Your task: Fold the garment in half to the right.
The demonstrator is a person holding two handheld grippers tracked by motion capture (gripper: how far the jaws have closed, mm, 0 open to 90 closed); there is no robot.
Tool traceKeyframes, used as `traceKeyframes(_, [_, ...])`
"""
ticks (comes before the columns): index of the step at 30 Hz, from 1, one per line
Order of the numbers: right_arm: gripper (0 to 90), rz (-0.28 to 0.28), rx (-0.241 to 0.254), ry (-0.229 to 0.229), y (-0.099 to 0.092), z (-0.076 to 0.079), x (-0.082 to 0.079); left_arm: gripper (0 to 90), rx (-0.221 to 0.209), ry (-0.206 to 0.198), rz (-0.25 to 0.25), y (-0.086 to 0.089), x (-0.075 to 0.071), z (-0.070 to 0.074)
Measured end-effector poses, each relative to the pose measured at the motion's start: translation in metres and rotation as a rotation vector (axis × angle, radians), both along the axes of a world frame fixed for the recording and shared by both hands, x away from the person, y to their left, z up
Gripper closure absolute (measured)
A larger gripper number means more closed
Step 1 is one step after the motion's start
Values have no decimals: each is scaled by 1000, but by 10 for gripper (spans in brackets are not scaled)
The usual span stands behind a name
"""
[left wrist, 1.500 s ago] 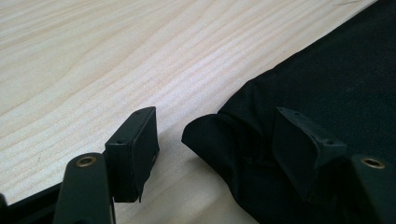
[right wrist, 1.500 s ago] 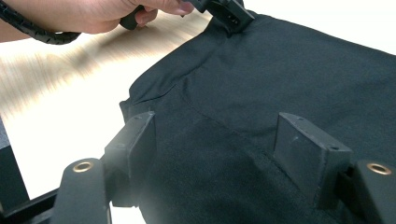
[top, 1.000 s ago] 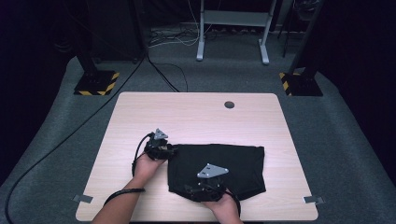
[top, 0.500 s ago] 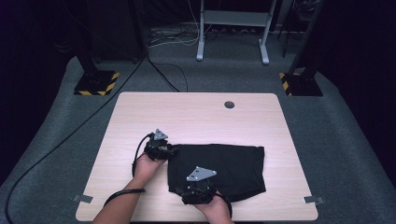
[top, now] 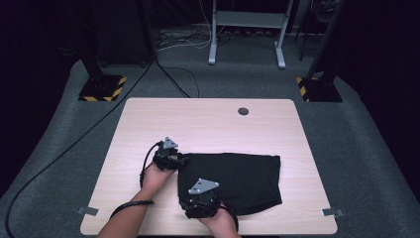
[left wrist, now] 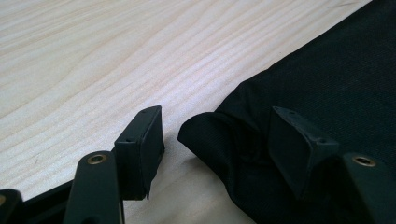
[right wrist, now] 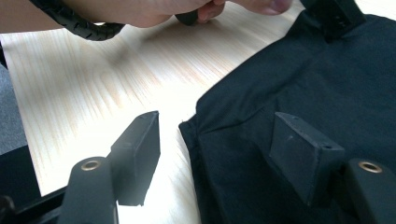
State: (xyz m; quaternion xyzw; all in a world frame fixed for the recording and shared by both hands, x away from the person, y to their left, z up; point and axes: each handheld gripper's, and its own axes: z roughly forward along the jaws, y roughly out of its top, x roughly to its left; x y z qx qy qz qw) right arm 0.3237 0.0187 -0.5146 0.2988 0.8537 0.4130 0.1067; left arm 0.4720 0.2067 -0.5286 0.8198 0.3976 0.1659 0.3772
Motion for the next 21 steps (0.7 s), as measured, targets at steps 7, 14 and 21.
traceKeyframes(7, [352,15,-19,-10,8,-3,-1,362,-1,1,2,0,0,0])
traceKeyframes(14, [370,21,-25,-14,14,-5,0,362,-2,0,1,0,0,0])
traceKeyframes(21, [384,35,-39,-8,19,-9,0,363,-2,1,1,0,0,0])
